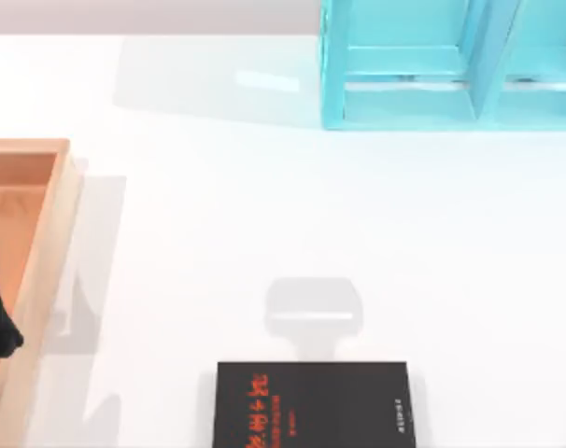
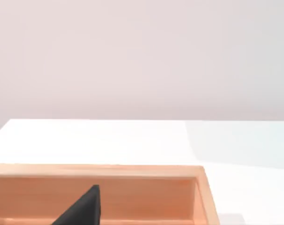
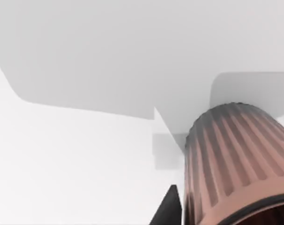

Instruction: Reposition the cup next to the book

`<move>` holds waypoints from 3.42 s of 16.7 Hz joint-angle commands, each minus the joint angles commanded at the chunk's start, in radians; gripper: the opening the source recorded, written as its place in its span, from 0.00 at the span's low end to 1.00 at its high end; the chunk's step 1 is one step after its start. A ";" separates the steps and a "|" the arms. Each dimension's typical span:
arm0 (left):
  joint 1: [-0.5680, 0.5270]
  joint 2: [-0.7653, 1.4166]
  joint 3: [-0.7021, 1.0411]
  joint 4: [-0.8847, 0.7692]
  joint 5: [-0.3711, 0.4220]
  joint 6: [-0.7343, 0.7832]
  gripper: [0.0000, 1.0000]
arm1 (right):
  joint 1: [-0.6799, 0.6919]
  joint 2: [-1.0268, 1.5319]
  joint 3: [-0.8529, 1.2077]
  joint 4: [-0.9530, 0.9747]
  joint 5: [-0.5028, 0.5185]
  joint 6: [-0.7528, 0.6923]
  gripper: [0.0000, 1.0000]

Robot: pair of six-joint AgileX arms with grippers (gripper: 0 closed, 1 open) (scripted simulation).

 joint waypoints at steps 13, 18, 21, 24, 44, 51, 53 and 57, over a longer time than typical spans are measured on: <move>0.000 0.000 0.000 0.000 0.000 0.000 1.00 | 0.004 -0.020 0.051 -0.068 0.001 -0.008 0.00; 0.000 0.000 0.000 0.000 0.000 0.000 1.00 | -0.001 -0.057 0.131 -0.186 -0.001 -0.002 0.00; 0.000 0.000 0.000 0.000 0.000 0.000 1.00 | 0.001 -0.052 0.129 -0.183 0.000 0.000 0.00; 0.000 0.000 0.000 0.000 0.000 0.000 1.00 | 0.015 -0.056 0.128 -0.185 0.001 0.028 0.00; 0.000 0.000 0.000 0.000 0.000 0.000 1.00 | 0.935 -0.294 -0.098 -0.275 -0.032 2.008 0.00; 0.000 0.000 0.000 0.000 0.000 0.000 1.00 | 1.275 -0.466 -0.201 -0.244 -0.022 2.740 0.00; 0.000 0.000 0.000 0.000 0.000 0.000 1.00 | 1.340 -0.505 -0.220 -0.233 -0.012 2.857 0.00; 0.000 0.000 0.000 0.000 0.000 0.000 1.00 | 1.403 -0.543 -0.240 -0.222 0.002 2.967 0.00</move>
